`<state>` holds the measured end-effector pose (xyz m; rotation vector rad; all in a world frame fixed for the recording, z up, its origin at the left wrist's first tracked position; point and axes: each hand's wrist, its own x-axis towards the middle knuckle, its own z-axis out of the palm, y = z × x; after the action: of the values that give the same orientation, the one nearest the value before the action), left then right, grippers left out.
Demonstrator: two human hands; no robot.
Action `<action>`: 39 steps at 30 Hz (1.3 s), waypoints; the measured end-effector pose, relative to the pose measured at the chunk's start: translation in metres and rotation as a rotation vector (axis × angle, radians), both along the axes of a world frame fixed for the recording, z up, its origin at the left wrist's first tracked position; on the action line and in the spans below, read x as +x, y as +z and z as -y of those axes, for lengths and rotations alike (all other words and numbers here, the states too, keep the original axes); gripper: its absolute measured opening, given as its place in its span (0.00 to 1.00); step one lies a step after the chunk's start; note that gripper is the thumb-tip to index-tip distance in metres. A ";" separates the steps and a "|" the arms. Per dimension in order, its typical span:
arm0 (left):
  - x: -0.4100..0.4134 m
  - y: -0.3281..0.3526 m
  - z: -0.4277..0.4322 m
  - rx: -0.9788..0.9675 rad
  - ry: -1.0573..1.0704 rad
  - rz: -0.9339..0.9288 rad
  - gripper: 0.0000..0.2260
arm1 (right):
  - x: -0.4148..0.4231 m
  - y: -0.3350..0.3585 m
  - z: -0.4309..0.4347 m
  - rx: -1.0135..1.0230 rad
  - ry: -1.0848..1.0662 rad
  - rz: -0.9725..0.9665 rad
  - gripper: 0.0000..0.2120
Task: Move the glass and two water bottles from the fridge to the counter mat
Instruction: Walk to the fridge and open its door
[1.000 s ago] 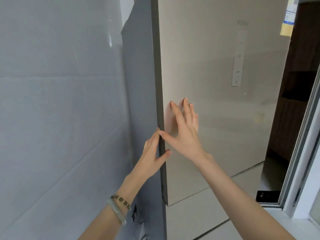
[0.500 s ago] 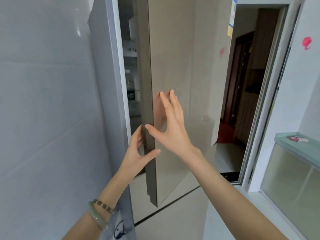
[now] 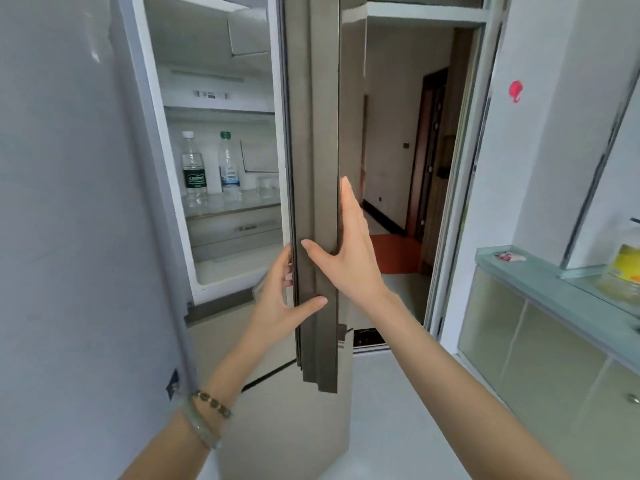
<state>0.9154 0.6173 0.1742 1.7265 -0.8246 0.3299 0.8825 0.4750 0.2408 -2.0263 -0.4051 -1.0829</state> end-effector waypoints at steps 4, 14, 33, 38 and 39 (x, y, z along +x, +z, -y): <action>-0.020 -0.003 0.039 0.021 -0.043 0.028 0.42 | -0.026 0.000 0.041 0.028 -0.069 -0.016 0.45; -0.026 -0.008 0.106 0.140 -0.081 0.276 0.34 | -0.070 -0.022 0.129 0.067 -0.250 -0.064 0.41; 0.038 -0.039 0.207 0.389 -0.351 0.490 0.07 | -0.072 -0.033 0.261 0.218 -0.734 -0.140 0.26; 0.053 -0.044 0.248 0.394 -0.423 0.547 0.11 | -0.069 -0.037 0.278 0.242 -0.795 -0.203 0.28; 0.053 -0.044 0.253 0.391 -0.429 0.542 0.12 | -0.070 -0.037 0.278 0.231 -0.786 -0.206 0.29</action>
<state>0.9682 0.3641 0.1298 1.7733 -1.7162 0.3642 0.8124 0.1969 0.2037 -2.0896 0.6532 -1.2660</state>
